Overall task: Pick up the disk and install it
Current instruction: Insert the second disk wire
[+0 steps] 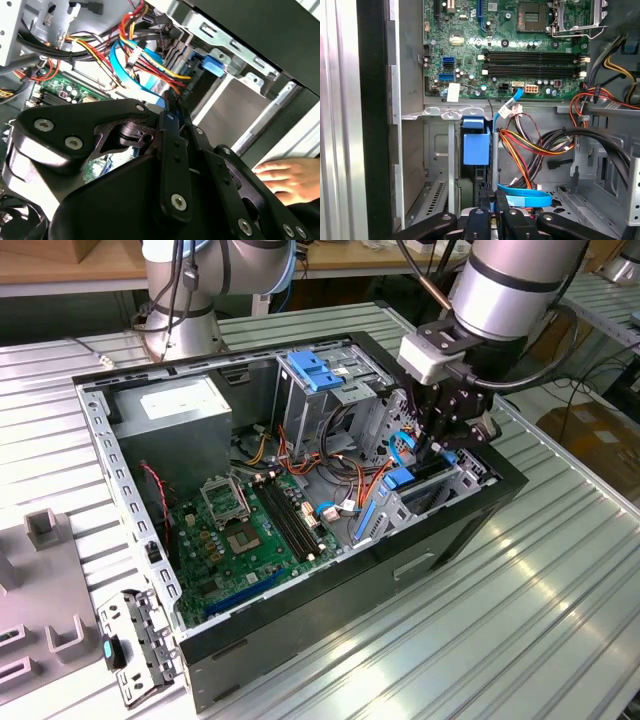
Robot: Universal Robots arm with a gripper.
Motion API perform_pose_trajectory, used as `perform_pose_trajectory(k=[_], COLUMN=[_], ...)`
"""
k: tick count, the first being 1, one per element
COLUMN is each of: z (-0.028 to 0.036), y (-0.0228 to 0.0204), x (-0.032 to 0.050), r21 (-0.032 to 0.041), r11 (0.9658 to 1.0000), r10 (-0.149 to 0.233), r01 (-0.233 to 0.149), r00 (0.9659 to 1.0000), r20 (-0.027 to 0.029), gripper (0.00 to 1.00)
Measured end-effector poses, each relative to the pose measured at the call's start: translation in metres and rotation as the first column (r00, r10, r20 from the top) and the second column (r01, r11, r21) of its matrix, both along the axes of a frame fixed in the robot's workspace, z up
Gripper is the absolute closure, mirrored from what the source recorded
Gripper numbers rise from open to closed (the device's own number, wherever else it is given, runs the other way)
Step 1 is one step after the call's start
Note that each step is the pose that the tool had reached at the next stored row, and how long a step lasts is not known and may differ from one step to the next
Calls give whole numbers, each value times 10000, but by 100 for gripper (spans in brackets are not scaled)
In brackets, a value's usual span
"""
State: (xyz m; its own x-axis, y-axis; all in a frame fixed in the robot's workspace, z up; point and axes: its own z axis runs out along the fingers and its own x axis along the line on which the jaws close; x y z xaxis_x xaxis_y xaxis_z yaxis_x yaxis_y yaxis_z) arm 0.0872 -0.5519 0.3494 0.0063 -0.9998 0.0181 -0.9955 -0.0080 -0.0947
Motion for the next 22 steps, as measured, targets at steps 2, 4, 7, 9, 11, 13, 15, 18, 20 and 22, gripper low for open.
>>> perform_pose_trajectory(k=[2,4,7,9,11,13,15,18,20,22], z=[0,-1,-7,-15,-23,-32,-43,-95,-109,-111], y=[-31,-33,-34,-36,-42,-50,-56,-67,-68,-67], x=[0,0,2,3,4,4,4,4,4,4], r21=[1,13,81,122,141,151,157,157,166,166], r11=[10000,10000,10000,9999,9999,9999,9999,9999,9999,9999], r10=[0,0,0,0,0,0,0,0,0,0], r01=[0,0,0,0,0,0,0,0,0,0], r00=[10000,10000,10000,10000,10000,10000,10000,10000,10000,10000], r20=[0,0,0,1,1,1,0,-3,-2,-2], gripper=[84,84,84,84,84,84,84,84,84,84])
